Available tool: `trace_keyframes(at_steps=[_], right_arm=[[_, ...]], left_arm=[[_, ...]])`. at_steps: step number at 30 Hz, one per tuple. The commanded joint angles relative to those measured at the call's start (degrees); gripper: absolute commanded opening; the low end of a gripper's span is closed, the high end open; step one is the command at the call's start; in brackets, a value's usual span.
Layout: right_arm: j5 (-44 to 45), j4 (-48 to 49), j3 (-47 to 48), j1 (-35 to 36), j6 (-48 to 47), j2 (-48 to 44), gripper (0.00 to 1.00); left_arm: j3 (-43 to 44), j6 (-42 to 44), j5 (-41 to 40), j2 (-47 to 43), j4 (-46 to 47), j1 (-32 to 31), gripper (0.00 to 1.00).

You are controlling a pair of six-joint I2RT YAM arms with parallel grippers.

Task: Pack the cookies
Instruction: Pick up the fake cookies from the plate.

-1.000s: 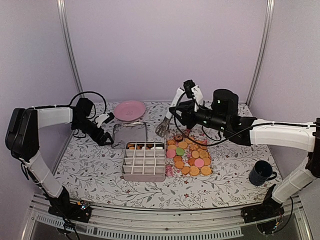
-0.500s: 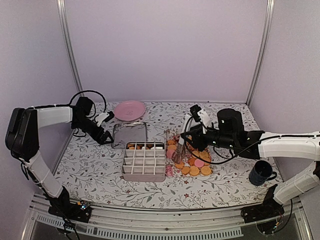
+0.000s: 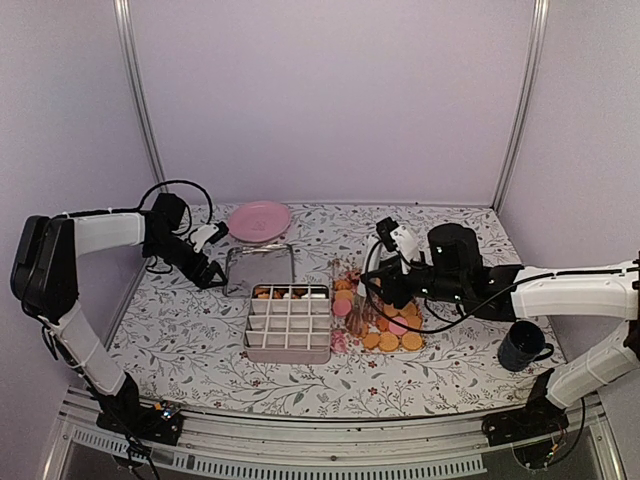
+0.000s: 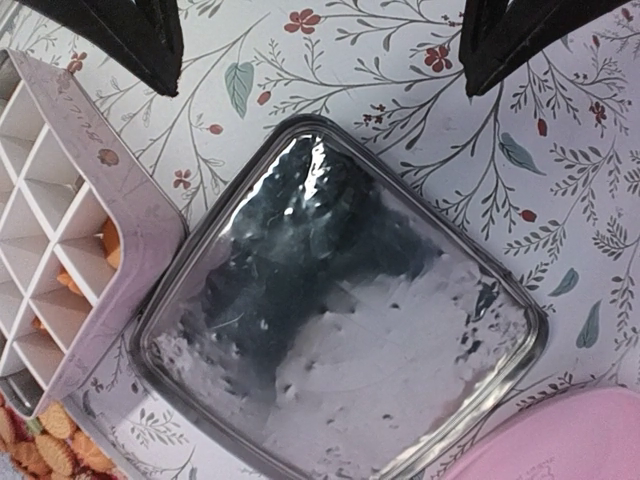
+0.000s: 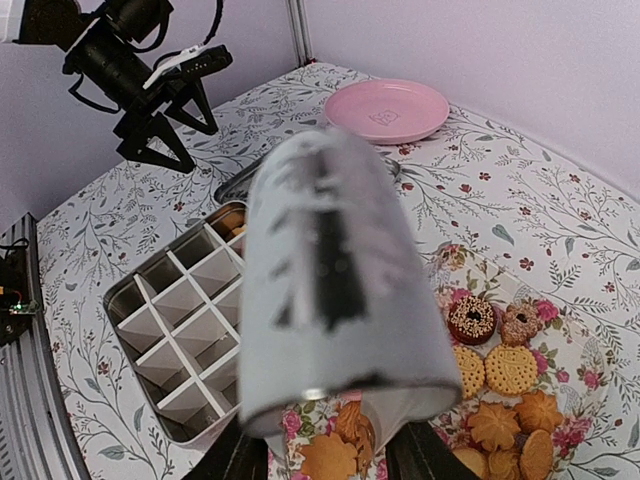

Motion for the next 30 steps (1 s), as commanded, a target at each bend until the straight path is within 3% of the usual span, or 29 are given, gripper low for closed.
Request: trace_keyframes(at_steps=[1, 13, 23, 30], right_arm=[[2.43, 3.27, -0.69, 0.62, -0.71, 1.62, 0.40], [3.12, 4.43, -3.47, 1.39, 0.87, 2.53, 0.37], [3.38, 2.02, -0.09, 1.42, 0.40, -1.21, 0.03], [3.47, 0.87, 4.96, 1.42, -1.23, -2.63, 0.00]], left_arm=[[1.42, -0.03, 0.70, -0.82, -0.03, -0.09, 0.97], [2.28, -0.30, 1.77, -0.85, -0.07, -0.07, 0.97], [2.96, -0.37, 1.60, -0.17, -0.56, -0.23, 0.96], [2.97, 0.00, 1.21, -0.18, -0.56, -0.21, 0.96]])
